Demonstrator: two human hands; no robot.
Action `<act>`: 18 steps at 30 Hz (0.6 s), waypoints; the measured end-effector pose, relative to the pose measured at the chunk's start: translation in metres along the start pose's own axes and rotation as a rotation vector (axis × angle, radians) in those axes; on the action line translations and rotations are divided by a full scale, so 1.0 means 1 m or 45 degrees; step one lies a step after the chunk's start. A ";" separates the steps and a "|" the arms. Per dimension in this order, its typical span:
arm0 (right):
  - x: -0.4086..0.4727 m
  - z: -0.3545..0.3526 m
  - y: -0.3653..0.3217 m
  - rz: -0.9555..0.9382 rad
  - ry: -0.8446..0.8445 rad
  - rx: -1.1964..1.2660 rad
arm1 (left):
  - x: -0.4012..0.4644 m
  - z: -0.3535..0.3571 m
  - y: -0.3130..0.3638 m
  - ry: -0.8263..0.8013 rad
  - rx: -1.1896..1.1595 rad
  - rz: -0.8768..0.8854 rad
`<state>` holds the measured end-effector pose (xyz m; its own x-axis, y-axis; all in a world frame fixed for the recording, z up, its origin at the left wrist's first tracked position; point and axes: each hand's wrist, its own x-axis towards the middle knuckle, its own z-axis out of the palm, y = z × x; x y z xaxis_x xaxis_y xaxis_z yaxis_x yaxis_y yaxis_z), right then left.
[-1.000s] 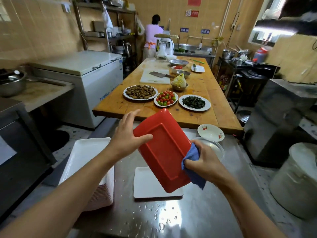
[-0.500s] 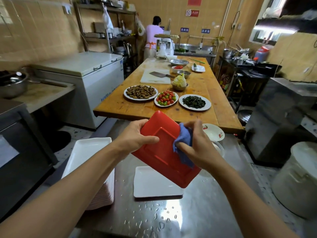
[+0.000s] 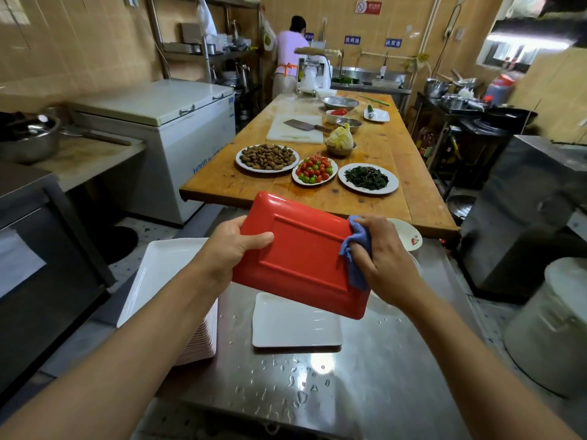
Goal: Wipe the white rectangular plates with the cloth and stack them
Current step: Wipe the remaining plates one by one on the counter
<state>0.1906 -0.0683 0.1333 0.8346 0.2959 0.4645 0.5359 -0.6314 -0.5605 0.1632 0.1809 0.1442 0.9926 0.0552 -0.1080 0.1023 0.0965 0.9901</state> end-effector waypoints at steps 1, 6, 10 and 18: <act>0.000 -0.002 0.001 0.010 -0.003 0.039 | 0.001 0.000 -0.003 0.024 -0.050 -0.035; -0.007 0.003 -0.001 -0.002 -0.060 0.017 | 0.011 0.003 -0.012 0.187 -0.335 -0.265; -0.023 0.004 0.002 0.025 -0.074 -0.010 | 0.015 0.006 -0.018 0.207 -0.405 -0.368; -0.041 0.020 0.002 -0.142 0.081 -0.243 | 0.007 0.019 -0.018 0.284 -0.566 -0.493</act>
<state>0.1598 -0.0672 0.0997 0.7588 0.3297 0.5617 0.5853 -0.7235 -0.3660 0.1699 0.1603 0.1277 0.8467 0.1351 -0.5146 0.3669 0.5523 0.7486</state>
